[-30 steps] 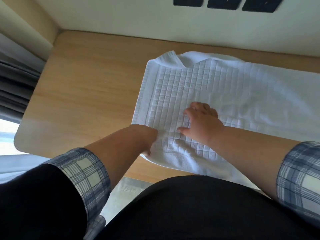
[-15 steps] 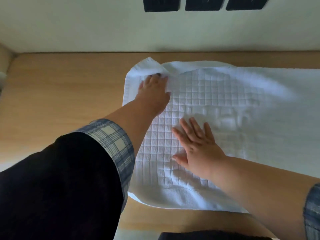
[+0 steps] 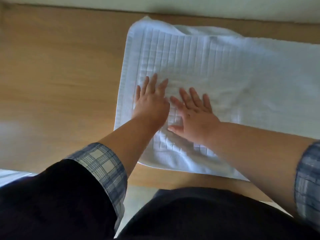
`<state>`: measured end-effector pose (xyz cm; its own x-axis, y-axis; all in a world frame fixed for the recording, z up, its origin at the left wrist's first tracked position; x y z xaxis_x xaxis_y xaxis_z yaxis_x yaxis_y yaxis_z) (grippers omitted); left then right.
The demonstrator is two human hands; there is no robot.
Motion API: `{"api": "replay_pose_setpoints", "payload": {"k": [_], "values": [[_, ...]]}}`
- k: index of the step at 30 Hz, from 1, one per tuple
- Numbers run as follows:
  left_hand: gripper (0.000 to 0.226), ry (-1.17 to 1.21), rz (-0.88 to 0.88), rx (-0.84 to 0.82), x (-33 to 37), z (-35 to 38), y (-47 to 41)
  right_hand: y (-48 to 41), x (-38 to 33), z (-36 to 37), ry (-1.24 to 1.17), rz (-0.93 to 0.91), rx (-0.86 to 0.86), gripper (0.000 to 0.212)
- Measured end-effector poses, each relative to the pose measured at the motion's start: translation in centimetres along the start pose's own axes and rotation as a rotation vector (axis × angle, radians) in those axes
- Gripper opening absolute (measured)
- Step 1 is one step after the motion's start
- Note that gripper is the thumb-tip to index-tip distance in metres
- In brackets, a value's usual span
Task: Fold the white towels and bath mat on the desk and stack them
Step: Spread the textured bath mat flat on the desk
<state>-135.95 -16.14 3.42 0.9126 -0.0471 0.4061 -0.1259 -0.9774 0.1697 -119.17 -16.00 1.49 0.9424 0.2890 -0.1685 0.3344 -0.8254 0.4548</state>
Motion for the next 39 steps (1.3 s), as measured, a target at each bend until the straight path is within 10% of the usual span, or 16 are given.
{"api": "replay_pose_setpoints", "payload": {"k": [11,28,39], "values": [[0.074,-0.284,0.331,-0.342,1.4,3.0,10.3,1.9,4.0,-3.3,-0.142,0.075,-0.047,0.086],[0.028,-0.055,0.109,0.103,12.0,1.0,-19.0,-6.2,23.5,-11.4,-0.254,0.31,0.294,0.048],[0.095,-0.237,0.0,-0.093,11.0,0.2,-21.3,-6.0,25.9,-8.1,-0.134,0.399,0.198,0.073]]}}
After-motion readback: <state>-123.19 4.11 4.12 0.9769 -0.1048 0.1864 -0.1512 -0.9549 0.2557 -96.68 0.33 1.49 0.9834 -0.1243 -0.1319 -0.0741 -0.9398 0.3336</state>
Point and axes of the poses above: each hand's wrist, its own y-axis away from the middle knuckle, its own z-axis out of the palm, x = y × z, the point moved 2 cm from there along -y, towards the middle knuckle, and after that the axes turned 11 degrees about z, right-handed, at the moved point
